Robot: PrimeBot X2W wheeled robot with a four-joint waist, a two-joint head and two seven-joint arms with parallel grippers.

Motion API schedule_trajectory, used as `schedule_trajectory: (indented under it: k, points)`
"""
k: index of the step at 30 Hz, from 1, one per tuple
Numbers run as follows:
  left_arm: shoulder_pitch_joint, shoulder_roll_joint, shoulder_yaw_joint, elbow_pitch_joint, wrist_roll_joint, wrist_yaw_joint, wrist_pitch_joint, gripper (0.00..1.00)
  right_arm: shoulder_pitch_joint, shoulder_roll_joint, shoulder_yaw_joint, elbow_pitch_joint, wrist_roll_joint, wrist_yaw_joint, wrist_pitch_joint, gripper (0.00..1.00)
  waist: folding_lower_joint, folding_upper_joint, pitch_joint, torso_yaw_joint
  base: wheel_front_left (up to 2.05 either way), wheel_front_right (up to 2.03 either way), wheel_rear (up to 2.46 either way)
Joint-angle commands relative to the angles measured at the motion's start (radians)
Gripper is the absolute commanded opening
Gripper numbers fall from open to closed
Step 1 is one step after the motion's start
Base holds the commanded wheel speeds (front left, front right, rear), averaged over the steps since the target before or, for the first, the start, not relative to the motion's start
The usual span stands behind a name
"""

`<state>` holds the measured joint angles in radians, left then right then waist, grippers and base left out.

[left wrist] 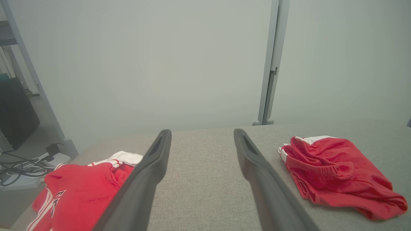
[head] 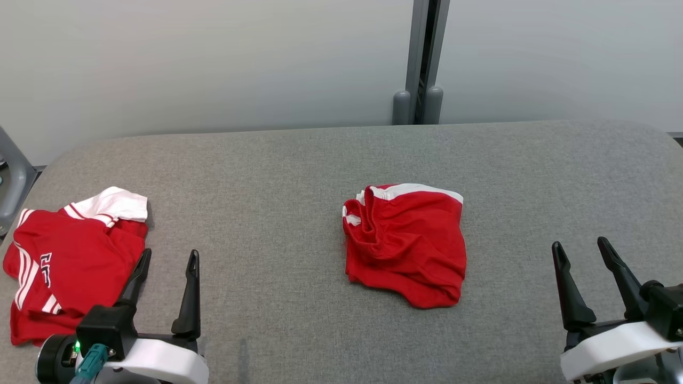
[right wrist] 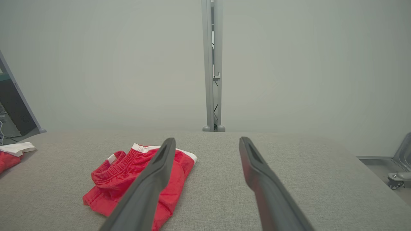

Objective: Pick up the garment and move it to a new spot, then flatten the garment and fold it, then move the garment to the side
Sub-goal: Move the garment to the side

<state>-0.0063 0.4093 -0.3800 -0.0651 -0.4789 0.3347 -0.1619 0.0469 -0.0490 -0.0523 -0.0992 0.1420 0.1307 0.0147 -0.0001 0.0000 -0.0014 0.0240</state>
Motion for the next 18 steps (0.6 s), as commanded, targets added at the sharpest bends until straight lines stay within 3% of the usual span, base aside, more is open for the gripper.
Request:
schedule_trajectory:
  k: [1, 18]
  points:
    - [0.003, 0.007, 0.005, 0.002, -0.004, 0.004, -0.003, 1.0, 0.004, -0.004, -0.001, -0.003, 0.007, 0.0, 0.001, 1.0, 0.0001, 0.0, 0.001, 0.0, 0.0, 0.0, 0.0]
    - [-0.019, 0.014, 0.001, 0.015, -0.013, -0.002, -0.003, 1.0, -0.011, -0.004, 0.003, 0.018, 0.02, 0.0, -0.009, 1.0, 0.0001, 0.0, 0.003, 0.005, 0.0, 0.0, 0.0]
